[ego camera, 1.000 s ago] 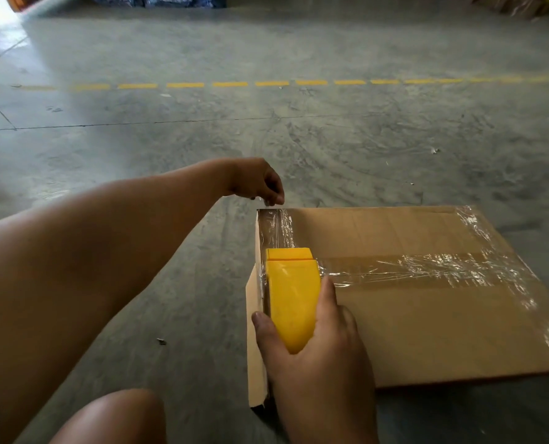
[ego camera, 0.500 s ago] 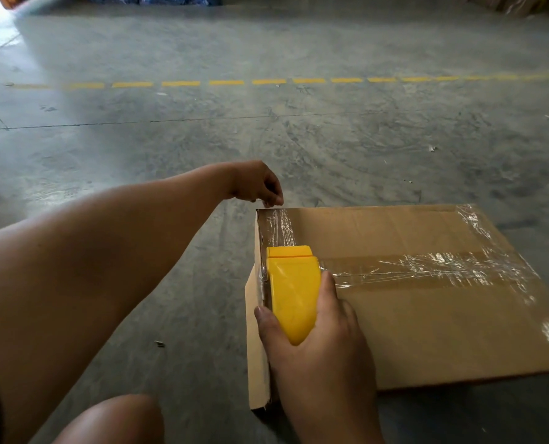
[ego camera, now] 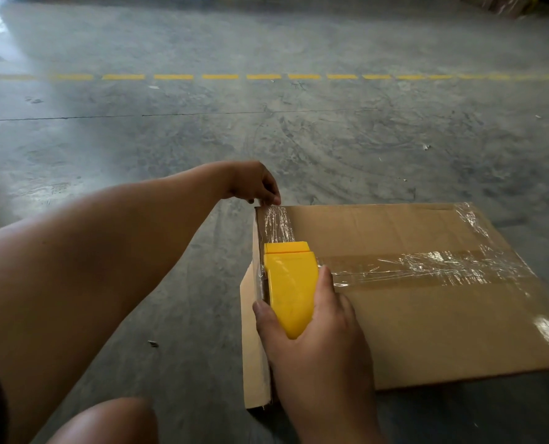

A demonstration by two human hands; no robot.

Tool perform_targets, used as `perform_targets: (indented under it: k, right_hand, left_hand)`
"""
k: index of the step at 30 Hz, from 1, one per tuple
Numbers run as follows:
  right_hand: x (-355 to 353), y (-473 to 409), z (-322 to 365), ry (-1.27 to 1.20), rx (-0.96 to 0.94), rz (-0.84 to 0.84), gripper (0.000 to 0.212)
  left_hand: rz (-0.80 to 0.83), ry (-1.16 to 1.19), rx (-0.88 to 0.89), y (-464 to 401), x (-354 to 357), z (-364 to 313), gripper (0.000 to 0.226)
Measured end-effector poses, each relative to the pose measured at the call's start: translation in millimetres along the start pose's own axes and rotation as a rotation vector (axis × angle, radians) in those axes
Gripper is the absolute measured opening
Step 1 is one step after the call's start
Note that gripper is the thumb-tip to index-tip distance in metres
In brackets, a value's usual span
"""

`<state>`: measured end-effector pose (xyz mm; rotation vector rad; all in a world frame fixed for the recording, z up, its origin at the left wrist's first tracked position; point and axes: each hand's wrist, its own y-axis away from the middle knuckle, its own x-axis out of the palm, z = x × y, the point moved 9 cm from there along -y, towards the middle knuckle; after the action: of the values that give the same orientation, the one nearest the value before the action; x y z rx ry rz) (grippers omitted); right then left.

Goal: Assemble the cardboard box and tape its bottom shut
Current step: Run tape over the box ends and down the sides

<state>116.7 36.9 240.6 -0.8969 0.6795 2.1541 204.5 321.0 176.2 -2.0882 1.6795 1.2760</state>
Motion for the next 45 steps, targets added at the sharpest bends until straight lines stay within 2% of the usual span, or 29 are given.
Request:
perform_targets:
  k: [3,6,7,9,10,11,13,15,17,20,30,39,45]
  right_hand:
    - [-0.5,-1.3,-2.5,0.024,-0.002,-0.020,0.099]
    - [-0.2,-1.7,-1.9,0.045,-0.015,-0.032,0.098]
    - [-0.7,-1.9,-1.5,0.050,-0.016,-0.033,0.098]
    - [-1.7,-2.0,-1.0,0.052,-0.019,-0.033,0.097]
    - [-2.4,-1.8,-1.4,0.049,-0.020,-0.034,0.096]
    - [-2.9,-1.0,-1.6,0.048,-0.022,-0.037,0.096]
    - [-3.8,1.0,-1.5,0.060,-0.029,-0.049,0.095]
    - [-5.6,2.2,1.5,0.068,-0.044,-0.062,0.095]
    - [-6.9,0.8,3.2,0.066,-0.071,-0.072,0.094]
    - [-6.9,-2.1,3.0,0.069,-0.096,-0.069,0.094]
    - [-13.2,20.4,2.8,0.081,-0.179,-0.024,0.094]
    - [-14.9,60.6,-32.8,0.048,-0.133,0.012,0.099]
    - [-13.0,73.6,-39.0,-0.008,-0.184,-0.071,0.096]
  left_hand:
    - [0.013,0.026,-0.017,-1.3,8.6,3.1,0.008]
    - [-0.009,0.012,-0.053,-2.1,13.4,6.5,0.013]
    - [-0.008,-0.012,-0.073,-1.0,13.0,6.9,0.020]
    - [0.029,-0.132,-0.131,4.0,12.9,8.0,0.057]
    - [0.019,-0.265,-0.134,5.8,9.3,6.0,0.071]
    - [-0.029,-0.382,-0.092,8.6,4.7,-1.2,0.074]
    - [-0.227,-0.427,0.078,23.1,-2.6,-25.4,0.055]
    - [-0.386,-0.305,0.263,43.2,2.5,-41.5,0.039]
    - [-0.307,-0.244,0.322,52.7,28.0,-36.8,0.042]
    - [-0.168,-0.292,0.306,52.2,58.0,-14.5,0.051]
    - [-0.226,-0.351,0.271,54.3,56.6,-8.7,0.050]
    - [-0.202,-0.364,0.192,54.8,55.1,-9.7,0.049]
    - [-0.195,-0.428,0.162,57.9,59.9,-13.2,0.050]
